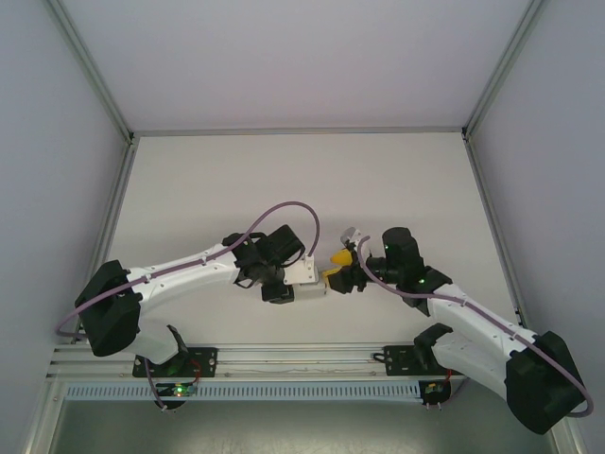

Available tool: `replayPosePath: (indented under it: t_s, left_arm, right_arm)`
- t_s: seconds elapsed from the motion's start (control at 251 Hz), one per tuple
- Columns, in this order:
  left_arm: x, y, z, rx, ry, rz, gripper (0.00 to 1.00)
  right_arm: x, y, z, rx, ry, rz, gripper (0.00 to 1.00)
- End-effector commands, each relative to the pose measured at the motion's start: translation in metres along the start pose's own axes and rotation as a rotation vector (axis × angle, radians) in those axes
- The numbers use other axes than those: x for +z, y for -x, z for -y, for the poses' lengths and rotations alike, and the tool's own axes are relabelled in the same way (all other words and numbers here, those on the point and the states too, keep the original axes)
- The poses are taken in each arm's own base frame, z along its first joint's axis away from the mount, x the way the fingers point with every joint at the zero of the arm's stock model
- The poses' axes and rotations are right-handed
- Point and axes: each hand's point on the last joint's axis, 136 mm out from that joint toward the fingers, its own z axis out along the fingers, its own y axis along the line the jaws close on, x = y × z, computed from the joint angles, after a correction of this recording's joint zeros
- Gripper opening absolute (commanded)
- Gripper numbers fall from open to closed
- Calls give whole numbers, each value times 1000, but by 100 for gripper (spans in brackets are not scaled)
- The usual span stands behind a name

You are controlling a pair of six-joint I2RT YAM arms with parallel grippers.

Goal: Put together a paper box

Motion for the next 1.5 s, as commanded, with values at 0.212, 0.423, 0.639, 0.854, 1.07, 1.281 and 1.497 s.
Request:
replayPosePath:
  t_s: [0.212,0.423,0.639,0.854,1.07,1.281,1.497]
  left_arm:
    - [9,-13,-1,-28,-21,-57,46]
    - [9,-9,-3,-45,-7,-36,48]
    - [10,-7,-6,-47,3,-28,48]
    - [8,-7,-4,-41,-1,-16,48]
    - [7,-5,-4,-45,4,-11,48]
    - [5,3,-8,-69,27,0,48]
    - [12,12,-17,-72,86,5,48]
  right_arm:
    - [4,8,-3,-3,-18,-30,19]
    - [2,-2,-3,34,-74,-47,18]
    - [-1,-6,-4,50,-89,-44,25]
    - [2,-8,-4,57,-84,-59,29]
    - [5,-13,-1,89,-106,-88,15]
    - [4,-2,-5,181,-138,-66,2]
    - [6,6,7,432,-252,26,0]
